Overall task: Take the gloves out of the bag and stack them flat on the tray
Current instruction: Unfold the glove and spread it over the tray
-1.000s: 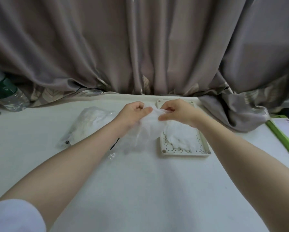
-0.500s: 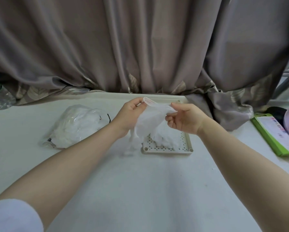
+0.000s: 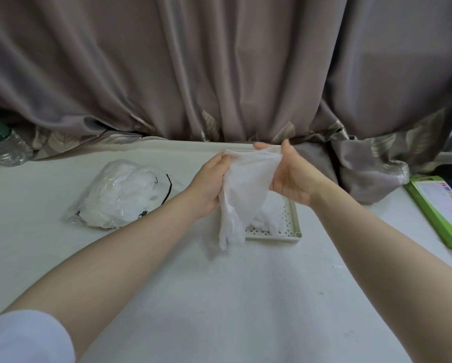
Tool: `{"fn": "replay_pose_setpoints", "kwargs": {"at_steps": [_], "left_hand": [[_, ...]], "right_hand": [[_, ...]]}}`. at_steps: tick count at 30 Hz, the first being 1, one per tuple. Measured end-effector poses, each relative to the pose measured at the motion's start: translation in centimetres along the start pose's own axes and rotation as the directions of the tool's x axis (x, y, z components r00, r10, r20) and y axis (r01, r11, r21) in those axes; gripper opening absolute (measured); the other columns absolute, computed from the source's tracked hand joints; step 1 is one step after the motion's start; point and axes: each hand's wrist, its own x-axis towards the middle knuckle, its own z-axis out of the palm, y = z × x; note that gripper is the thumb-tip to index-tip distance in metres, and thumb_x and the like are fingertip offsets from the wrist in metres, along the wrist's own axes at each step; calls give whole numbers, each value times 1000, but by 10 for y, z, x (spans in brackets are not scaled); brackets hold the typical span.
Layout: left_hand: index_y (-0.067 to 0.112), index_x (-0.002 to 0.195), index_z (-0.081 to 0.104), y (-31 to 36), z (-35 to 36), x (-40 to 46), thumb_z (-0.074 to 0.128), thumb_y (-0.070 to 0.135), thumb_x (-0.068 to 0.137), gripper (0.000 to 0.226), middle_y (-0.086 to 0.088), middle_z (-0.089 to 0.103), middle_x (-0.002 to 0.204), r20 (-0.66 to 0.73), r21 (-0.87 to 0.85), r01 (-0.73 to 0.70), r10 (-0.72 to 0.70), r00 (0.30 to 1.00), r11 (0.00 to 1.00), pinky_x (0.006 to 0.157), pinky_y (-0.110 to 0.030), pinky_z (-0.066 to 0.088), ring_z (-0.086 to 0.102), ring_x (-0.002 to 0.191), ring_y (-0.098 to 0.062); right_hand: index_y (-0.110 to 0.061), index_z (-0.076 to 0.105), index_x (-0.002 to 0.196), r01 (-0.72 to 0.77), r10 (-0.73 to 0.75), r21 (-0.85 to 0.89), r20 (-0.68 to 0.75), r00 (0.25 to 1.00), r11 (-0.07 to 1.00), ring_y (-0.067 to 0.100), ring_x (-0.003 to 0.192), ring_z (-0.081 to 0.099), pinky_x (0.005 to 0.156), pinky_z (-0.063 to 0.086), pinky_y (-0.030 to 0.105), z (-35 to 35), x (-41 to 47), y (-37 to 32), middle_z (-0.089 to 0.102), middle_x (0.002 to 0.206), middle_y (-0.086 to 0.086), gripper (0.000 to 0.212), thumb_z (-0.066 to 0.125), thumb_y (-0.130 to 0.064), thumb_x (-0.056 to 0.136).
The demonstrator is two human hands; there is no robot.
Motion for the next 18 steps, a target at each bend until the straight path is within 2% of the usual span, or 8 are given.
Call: {"fn": "replay_pose_setpoints", "kwargs": {"at_steps": [2, 3, 5, 7, 9, 11, 14, 18], "left_hand": [[14, 93, 56, -1, -1, 3, 36, 21, 102, 23, -3, 66, 88, -22, -32, 14, -15, 1000, 999, 63, -19, 52, 65, 73, -9], [13, 97, 56, -3, -2, 6, 36, 22, 103, 23, -4, 67, 92, -29, -34, 28, -29, 999, 999, 67, -21, 53, 66, 77, -11], [12, 107, 58, -4, -4, 10, 37, 26, 102, 26, -7, 67, 104, -50, -9, 79, -79, 996, 997, 75, -26, 54, 65, 87, -16], [13, 112, 59, -7, -5, 13, 39, 34, 101, 32, -11, 66, 111, -45, 33, 137, -135, 990, 990, 76, -29, 52, 65, 91, -20], [16, 103, 59, -10, -7, 14, 38, 41, 99, 33, -11, 68, 100, -16, 54, 174, -174, 985, 983, 68, -28, 50, 66, 80, -19], [16, 101, 54, -13, -8, 16, 38, 39, 100, 28, -8, 69, 89, 37, 22, 182, -183, 982, 983, 63, -26, 51, 66, 70, -15], [18, 105, 45, -20, -9, 24, 41, 25, 100, 9, -10, 60, 102, 132, -54, 152, -144, 981, 987, 73, -31, 49, 61, 79, -19], [21, 101, 58, -33, -14, 40, 45, 9, 97, 18, 1, 61, 92, 195, 104, 105, -124, 973, 989, 77, -29, 47, 57, 81, -15]], "right_hand": [[-9, 62, 114, -87, 91, -64, 58, 994, 994, 20, 98, 67, 81, 57, 32, -2, -2, 6, 68, 110, 8, 69, 87, -40, 58], [-7, 63, 112, -121, 127, -109, 47, 991, 987, 19, 94, 68, 82, 57, 31, -3, -3, 10, 70, 106, 7, 58, 86, -28, 63], [-9, 64, 107, -145, 144, -158, -17, 989, 977, 17, 88, 69, 85, 56, 31, -6, -3, 15, 72, 99, 5, 33, 71, -15, 76], [-12, 63, 107, -125, 116, -139, -75, 990, 982, 17, 85, 68, 81, 56, 32, -10, 0, 17, 72, 95, 3, 23, 59, -14, 85], [-11, 63, 102, -118, 100, -102, -168, 981, 988, 15, 76, 68, 70, 58, 29, -14, 3, 16, 72, 86, 2, 15, 50, -15, 95], [-8, 61, 102, -139, 115, -81, -257, 960, 987, 16, 76, 69, 70, 58, 30, -20, 7, 15, 71, 86, 4, 18, 46, -16, 99], [-3, 52, 119, -180, 129, -104, -378, 917, 978, 20, 85, 65, 80, 54, 35, -30, 17, 17, 66, 99, 9, 25, 43, -18, 101], [-4, 45, 131, -226, 176, -63, -441, 880, 972, 21, 89, 66, 71, 59, 33, -45, 30, 22, 65, 107, 11, 32, 36, -17, 103]]}}
